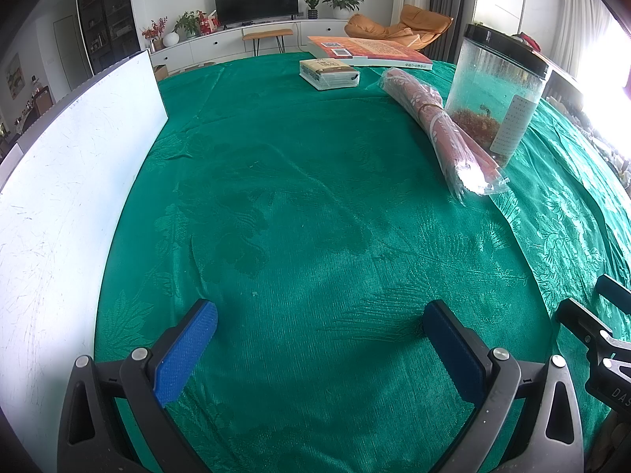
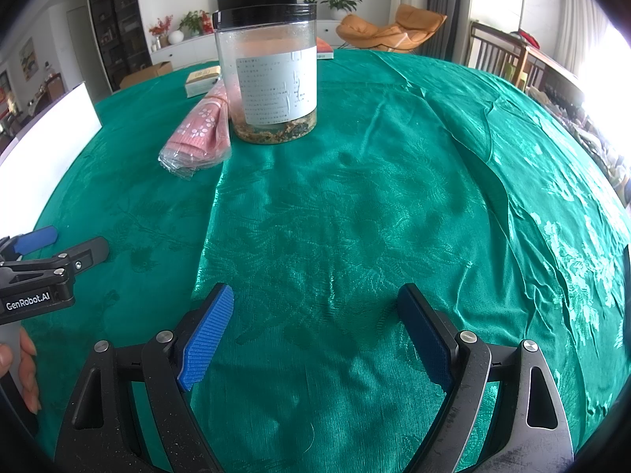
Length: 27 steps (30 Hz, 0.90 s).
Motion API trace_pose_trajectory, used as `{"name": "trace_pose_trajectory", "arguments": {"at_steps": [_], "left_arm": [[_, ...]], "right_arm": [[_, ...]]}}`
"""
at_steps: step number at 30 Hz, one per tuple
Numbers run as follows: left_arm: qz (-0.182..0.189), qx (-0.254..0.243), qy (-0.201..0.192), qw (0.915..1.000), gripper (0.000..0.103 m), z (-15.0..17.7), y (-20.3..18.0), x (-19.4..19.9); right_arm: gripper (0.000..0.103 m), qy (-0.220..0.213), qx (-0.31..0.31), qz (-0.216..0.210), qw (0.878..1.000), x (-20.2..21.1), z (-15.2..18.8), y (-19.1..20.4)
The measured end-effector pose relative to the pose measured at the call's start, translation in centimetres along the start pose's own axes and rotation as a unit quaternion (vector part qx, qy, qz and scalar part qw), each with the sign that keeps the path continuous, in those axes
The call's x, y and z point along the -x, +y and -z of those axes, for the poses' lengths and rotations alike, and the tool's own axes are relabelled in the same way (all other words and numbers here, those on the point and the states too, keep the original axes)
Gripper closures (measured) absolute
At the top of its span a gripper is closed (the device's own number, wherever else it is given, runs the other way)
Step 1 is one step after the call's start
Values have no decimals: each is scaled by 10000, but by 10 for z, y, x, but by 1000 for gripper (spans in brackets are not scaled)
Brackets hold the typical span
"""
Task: Organize soft objects
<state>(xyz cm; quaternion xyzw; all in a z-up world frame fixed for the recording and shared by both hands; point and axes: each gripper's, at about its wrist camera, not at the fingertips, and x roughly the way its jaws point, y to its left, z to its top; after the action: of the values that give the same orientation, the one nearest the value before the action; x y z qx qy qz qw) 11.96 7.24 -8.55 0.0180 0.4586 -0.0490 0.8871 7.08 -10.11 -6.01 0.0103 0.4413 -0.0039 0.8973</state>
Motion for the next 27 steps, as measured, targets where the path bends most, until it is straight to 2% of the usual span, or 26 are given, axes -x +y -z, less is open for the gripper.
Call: {"name": "trace_pose_trajectory", "arguments": {"at_steps": [11, 15, 18, 20, 22, 27], "left_arm": [[-4, -9, 11, 10000, 0, 0, 0, 0], [63, -128, 202, 9997, 0, 0, 1, 3], [101, -184, 126, 9997, 0, 9, 4, 9], [125, -185, 31, 9997, 0, 14, 5, 13], [97, -174, 23, 9998, 0, 14, 4, 12], [102, -168, 16, 9998, 0, 12, 4, 11]], "right_arm": [[15, 0, 2, 1, 10000, 0, 0, 0], [15, -10, -9, -22, 10000, 0, 0, 0], [16, -108, -238, -272, 9993, 3, 0, -8], [16, -167, -574, -622, 9963, 4, -4, -14], [16, -145, -720, -1030, 9920, 0, -19, -10], [18, -304, -67, -1115, 9933, -20, -87, 45]]}}
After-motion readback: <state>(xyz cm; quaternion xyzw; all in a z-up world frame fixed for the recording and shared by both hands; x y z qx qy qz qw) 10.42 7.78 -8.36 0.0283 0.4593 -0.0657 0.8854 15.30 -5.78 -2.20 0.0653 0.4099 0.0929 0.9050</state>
